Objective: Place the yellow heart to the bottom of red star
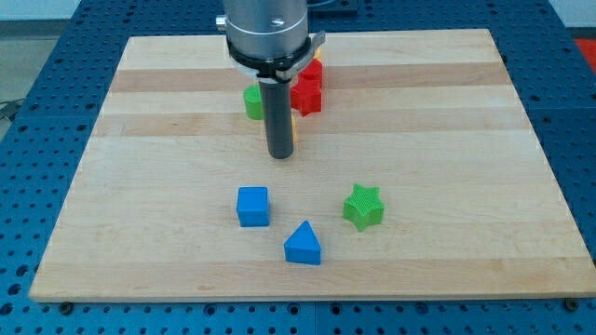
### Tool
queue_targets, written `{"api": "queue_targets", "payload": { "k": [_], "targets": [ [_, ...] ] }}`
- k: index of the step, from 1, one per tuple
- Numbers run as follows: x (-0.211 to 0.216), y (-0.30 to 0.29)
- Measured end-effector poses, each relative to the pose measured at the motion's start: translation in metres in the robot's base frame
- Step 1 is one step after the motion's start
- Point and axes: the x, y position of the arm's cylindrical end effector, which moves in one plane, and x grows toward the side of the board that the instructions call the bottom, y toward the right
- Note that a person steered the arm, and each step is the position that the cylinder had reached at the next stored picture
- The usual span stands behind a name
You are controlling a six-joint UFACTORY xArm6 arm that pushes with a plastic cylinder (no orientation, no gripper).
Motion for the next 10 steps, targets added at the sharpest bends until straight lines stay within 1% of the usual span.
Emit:
{"api": "queue_targets", "payload": {
  "k": [1,3,4,6,8,9,10],
  "targets": [
    [0.002,-0.002],
    [0.002,-0.026],
    [-0.018,-0.026],
    [-0.017,0.005],
    [-0.017,0.001],
    [-0.021,-0.016],
    [-0.037,-0.017]
  ]
}}
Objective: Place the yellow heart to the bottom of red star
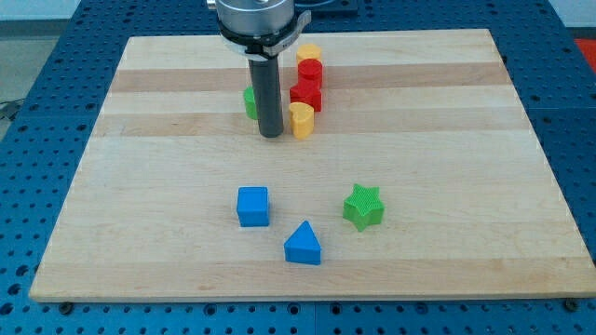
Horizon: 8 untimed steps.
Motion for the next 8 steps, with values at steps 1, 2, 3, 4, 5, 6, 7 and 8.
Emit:
{"api": "queue_targets", "payload": {
  "k": [1,2,3,4,5,6,7,8],
  "targets": [
    [0.000,0.000],
    [0.000,0.020],
    [0.000,0.021],
    [0.000,0.021],
    [-0.007,0.024],
    [-0.007,0.024],
    [0.005,0.011],
    [0.025,-0.019]
  ]
}}
